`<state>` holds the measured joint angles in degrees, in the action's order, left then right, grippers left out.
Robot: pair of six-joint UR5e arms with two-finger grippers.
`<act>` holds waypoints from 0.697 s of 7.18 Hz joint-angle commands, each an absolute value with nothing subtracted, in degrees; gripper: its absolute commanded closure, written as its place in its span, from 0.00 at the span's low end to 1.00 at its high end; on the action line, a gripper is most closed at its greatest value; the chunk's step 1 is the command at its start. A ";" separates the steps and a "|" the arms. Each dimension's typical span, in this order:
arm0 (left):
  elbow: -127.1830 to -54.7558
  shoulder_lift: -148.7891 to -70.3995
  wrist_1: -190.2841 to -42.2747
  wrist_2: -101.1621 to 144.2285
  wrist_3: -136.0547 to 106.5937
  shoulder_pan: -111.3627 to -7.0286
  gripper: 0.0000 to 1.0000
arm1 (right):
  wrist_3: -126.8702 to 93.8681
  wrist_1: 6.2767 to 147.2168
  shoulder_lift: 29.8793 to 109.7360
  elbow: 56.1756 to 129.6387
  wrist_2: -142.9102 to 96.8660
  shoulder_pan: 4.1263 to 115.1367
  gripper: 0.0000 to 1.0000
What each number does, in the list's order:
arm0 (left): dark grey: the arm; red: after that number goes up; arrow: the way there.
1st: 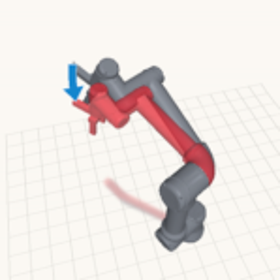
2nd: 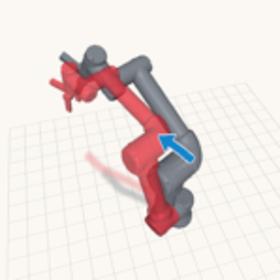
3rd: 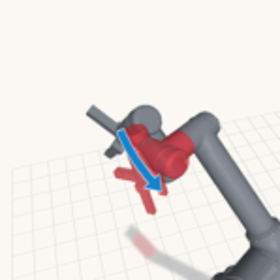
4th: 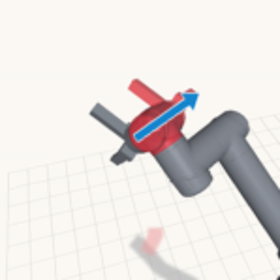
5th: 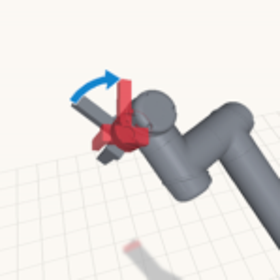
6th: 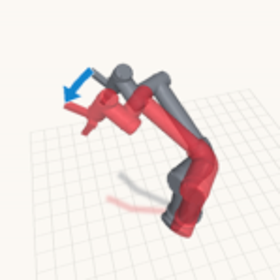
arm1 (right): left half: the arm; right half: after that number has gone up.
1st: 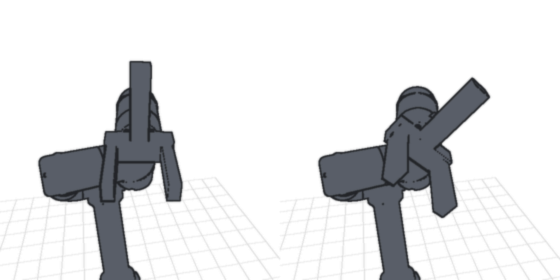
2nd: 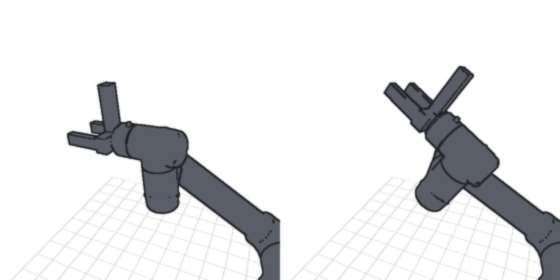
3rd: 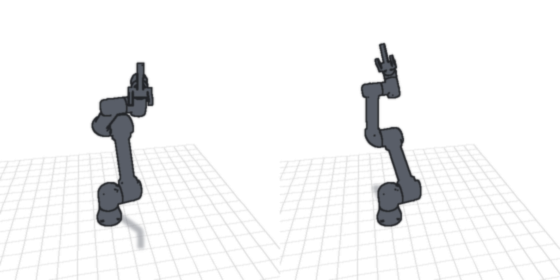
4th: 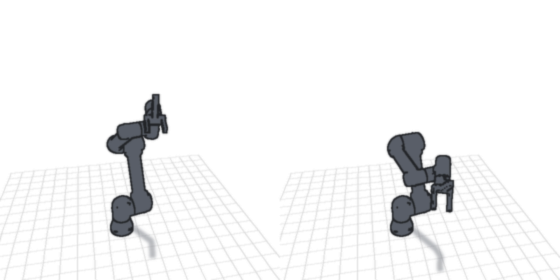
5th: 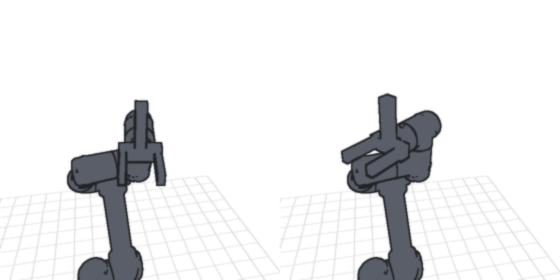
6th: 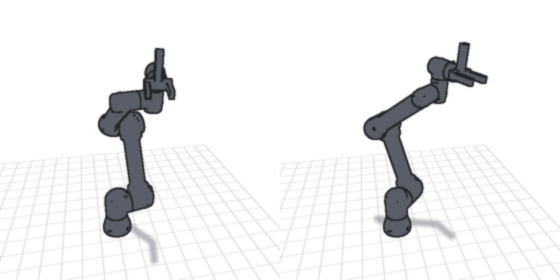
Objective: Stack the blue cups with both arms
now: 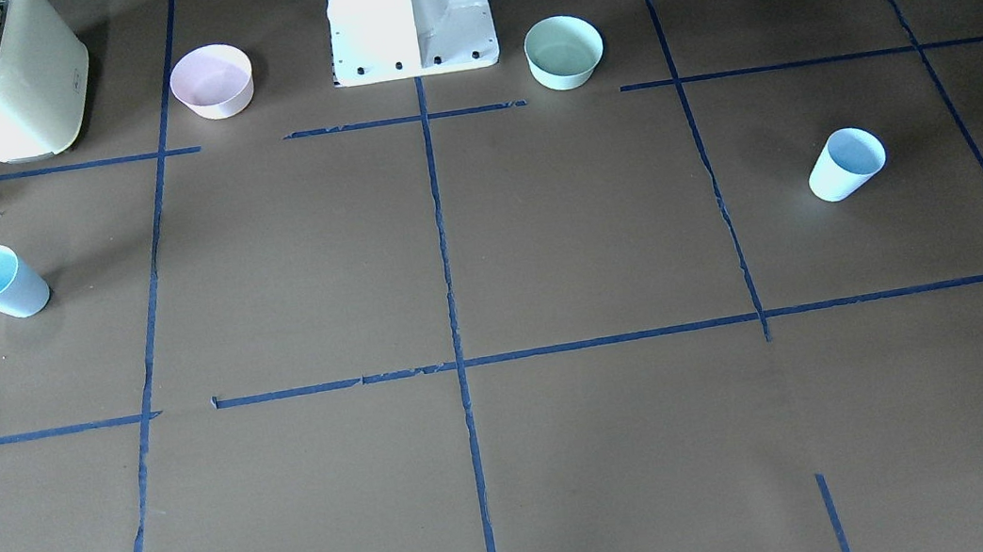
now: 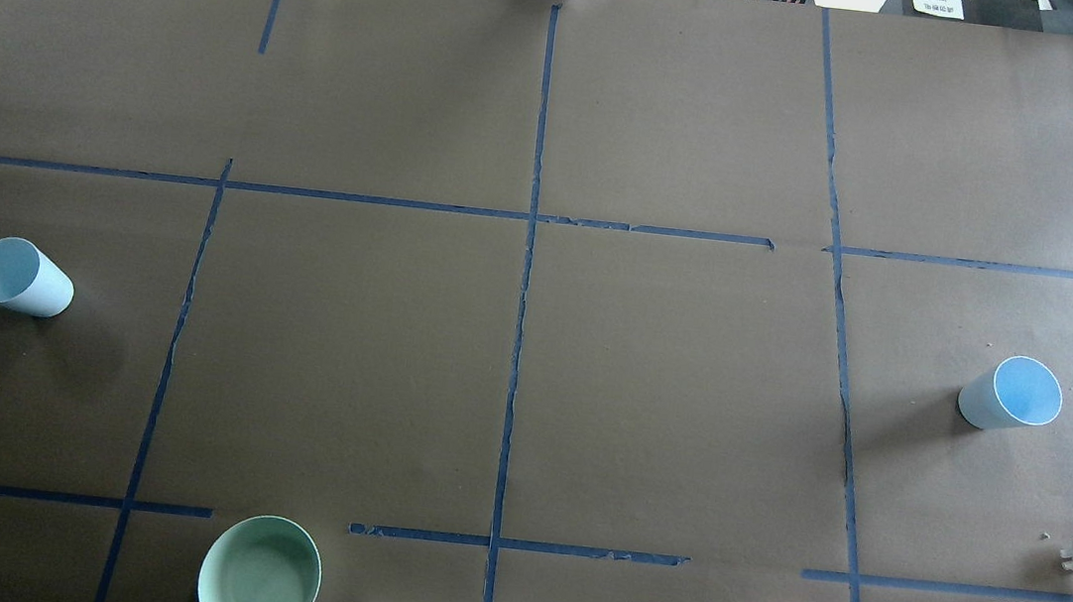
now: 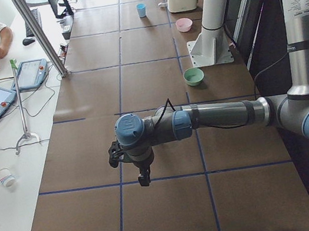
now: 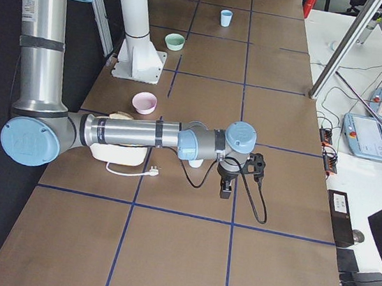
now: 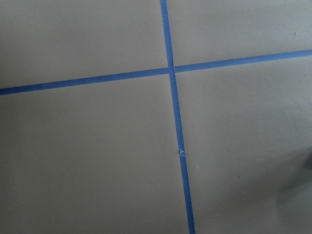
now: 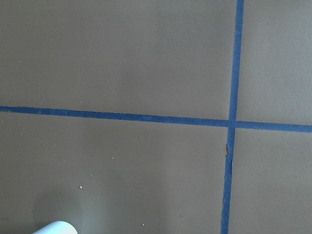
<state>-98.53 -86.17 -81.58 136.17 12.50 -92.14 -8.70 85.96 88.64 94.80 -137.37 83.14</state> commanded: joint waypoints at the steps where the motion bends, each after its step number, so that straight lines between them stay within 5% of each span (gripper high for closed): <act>1: -98.96 -85.87 -80.69 134.66 12.22 -91.85 0.00 | -8.88 86.04 88.94 93.79 -137.90 83.06 0.00; 5: -100.72 -86.31 -81.56 119.48 12.22 -91.58 0.00 | -8.44 85.17 88.77 93.60 -138.08 83.06 0.00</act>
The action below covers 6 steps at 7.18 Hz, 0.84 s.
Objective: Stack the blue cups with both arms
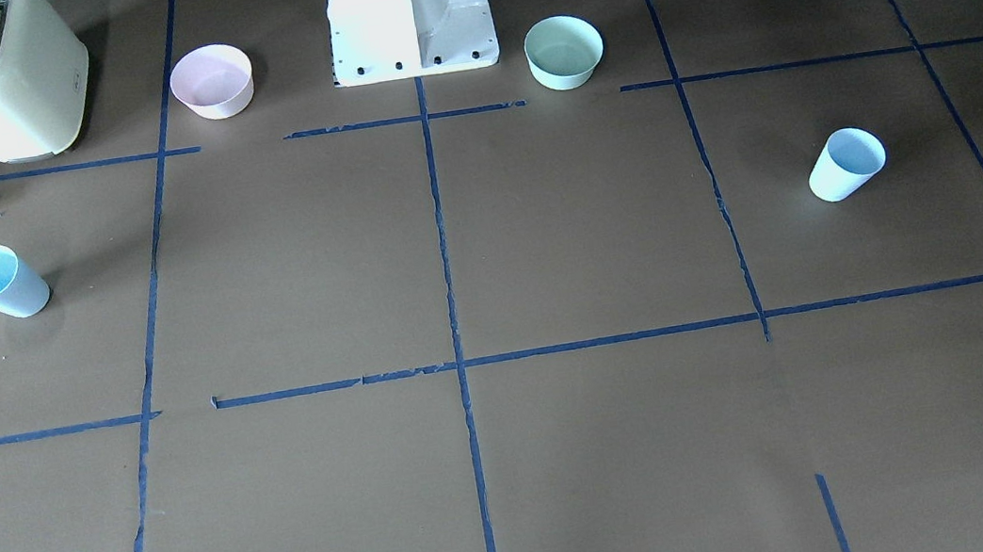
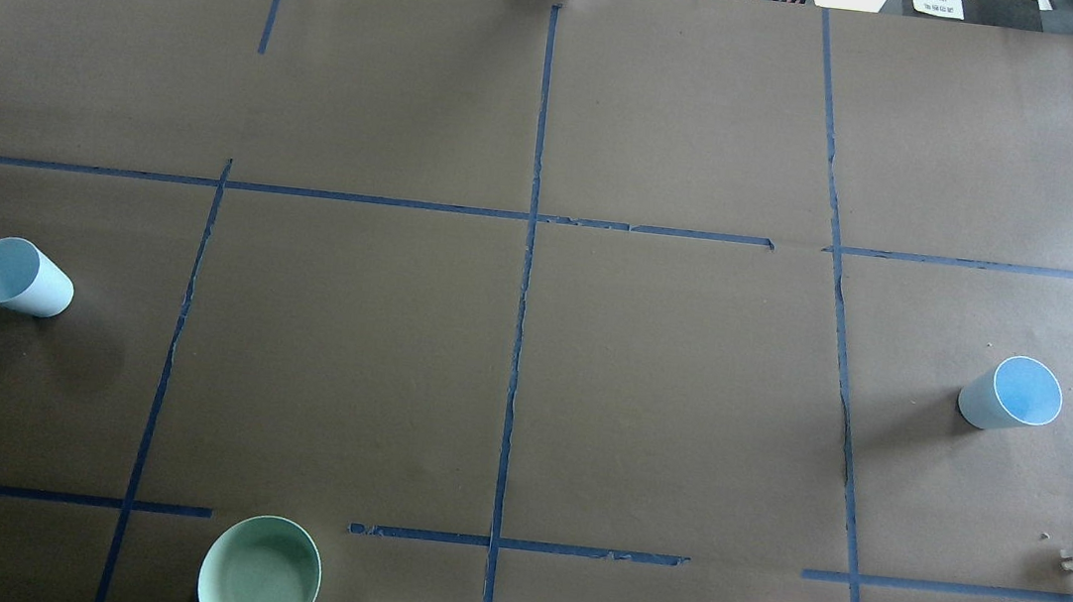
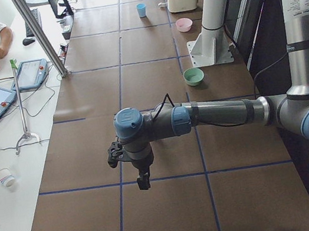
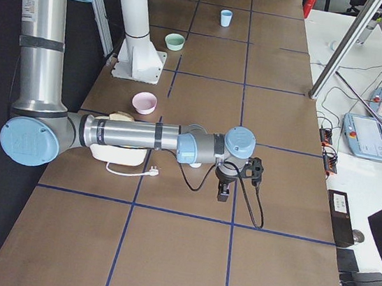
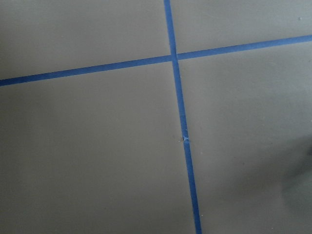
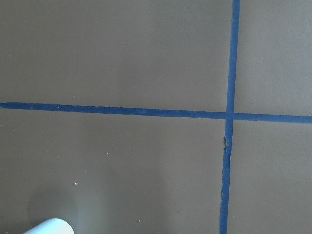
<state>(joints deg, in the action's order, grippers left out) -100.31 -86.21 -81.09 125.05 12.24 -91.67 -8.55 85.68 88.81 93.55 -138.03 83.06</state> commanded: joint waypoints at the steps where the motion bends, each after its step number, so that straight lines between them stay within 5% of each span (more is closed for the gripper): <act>1: -100.98 -86.22 -81.91 122.23 12.13 -91.58 0.00 | -8.35 84.99 88.86 93.60 -138.08 83.06 0.00; 6: -100.98 -84.20 -82.00 133.41 11.69 -90.97 0.00 | -8.43 84.99 88.86 93.60 -138.08 82.71 0.00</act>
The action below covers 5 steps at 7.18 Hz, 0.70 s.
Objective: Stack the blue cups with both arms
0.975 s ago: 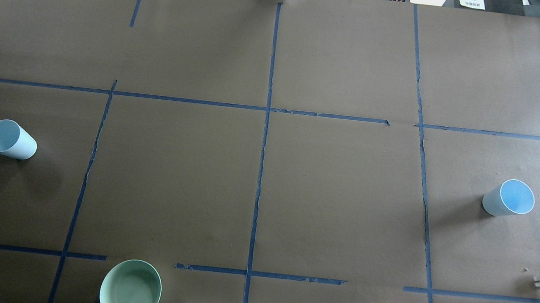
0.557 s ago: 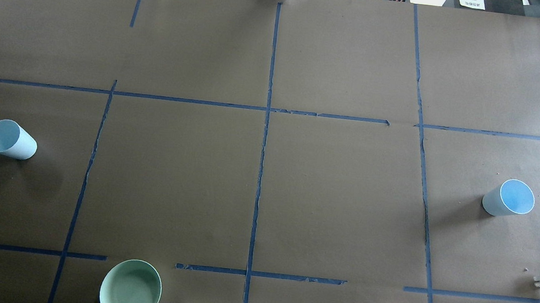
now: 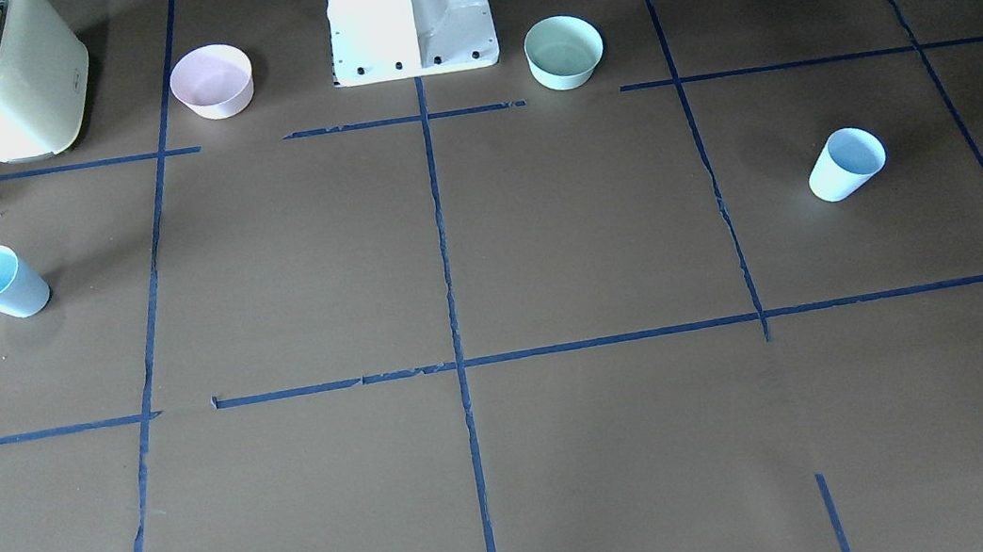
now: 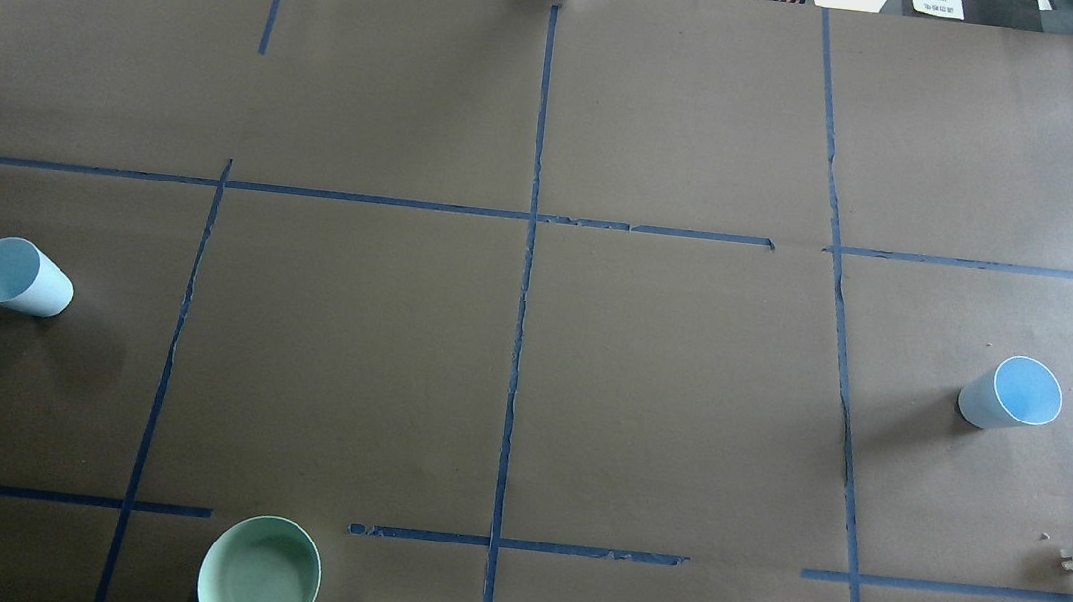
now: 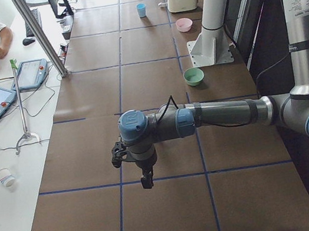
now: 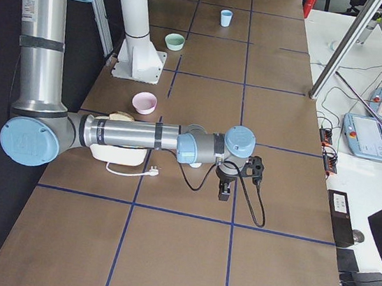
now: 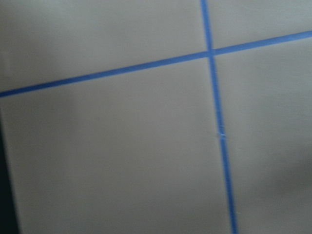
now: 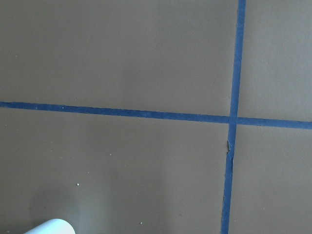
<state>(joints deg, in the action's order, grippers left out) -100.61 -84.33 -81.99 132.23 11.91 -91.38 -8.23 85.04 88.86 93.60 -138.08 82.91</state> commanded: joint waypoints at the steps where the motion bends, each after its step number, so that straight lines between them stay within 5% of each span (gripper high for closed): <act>1: -100.99 -84.20 -82.35 137.16 5.42 -87.31 0.00 | -8.52 84.99 88.86 93.69 -138.08 82.71 0.00; 5: -100.46 -82.19 -110.15 139.48 -33.92 -68.52 0.00 | -8.35 84.99 88.77 94.56 -138.16 81.48 0.00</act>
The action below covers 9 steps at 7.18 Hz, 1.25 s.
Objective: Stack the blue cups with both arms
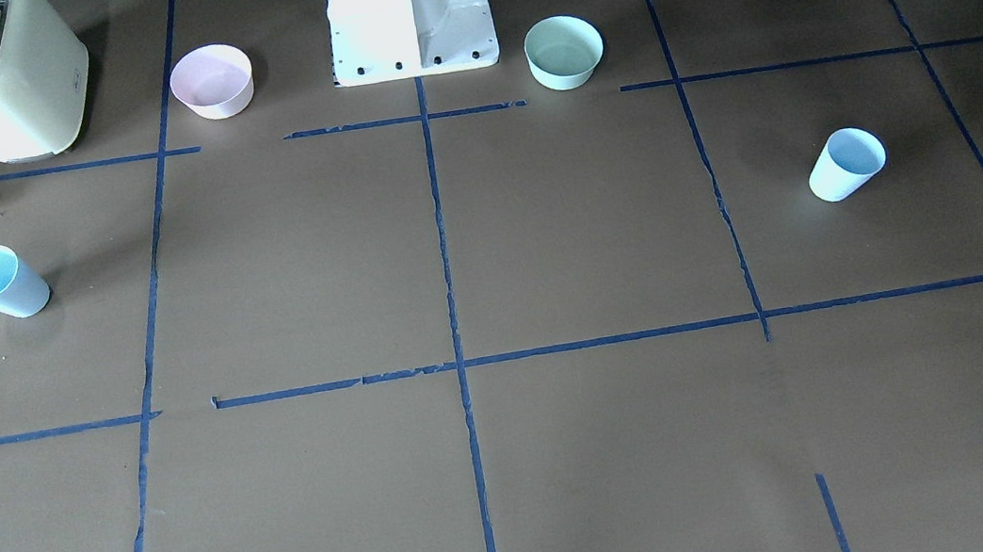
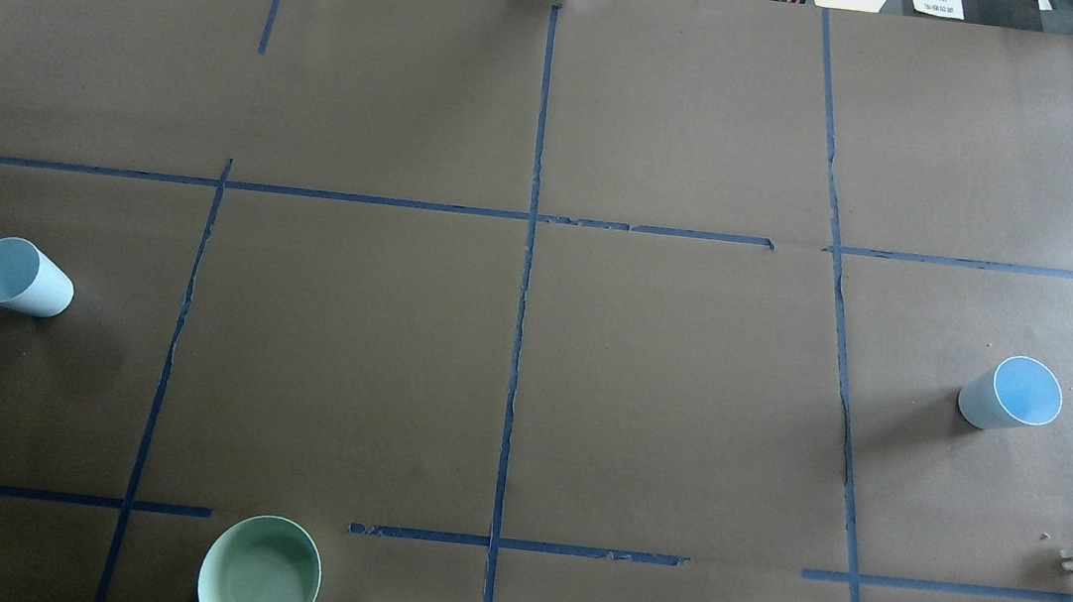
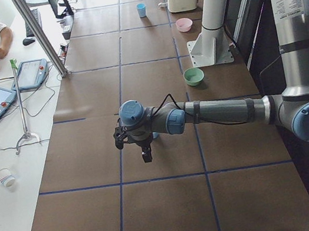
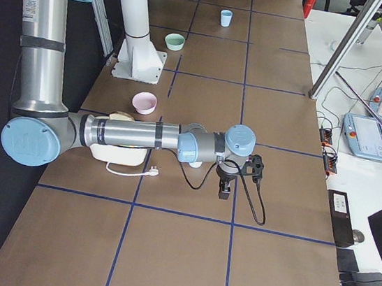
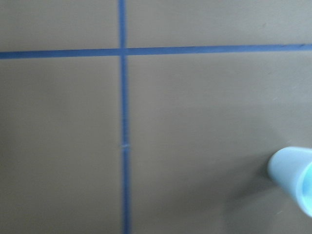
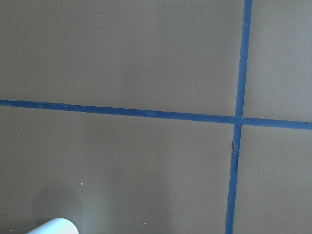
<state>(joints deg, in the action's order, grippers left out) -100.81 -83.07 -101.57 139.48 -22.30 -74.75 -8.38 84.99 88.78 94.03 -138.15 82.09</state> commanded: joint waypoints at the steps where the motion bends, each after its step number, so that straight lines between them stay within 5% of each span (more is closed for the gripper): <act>1: -100.37 -82.44 -113.09 139.57 -39.23 -66.29 0.00 | -8.35 84.99 88.77 94.40 -138.08 81.13 0.00; 9: -91.95 -88.40 -115.22 139.66 -40.34 -61.52 0.08 | -8.61 84.99 88.77 94.39 -138.08 80.42 0.00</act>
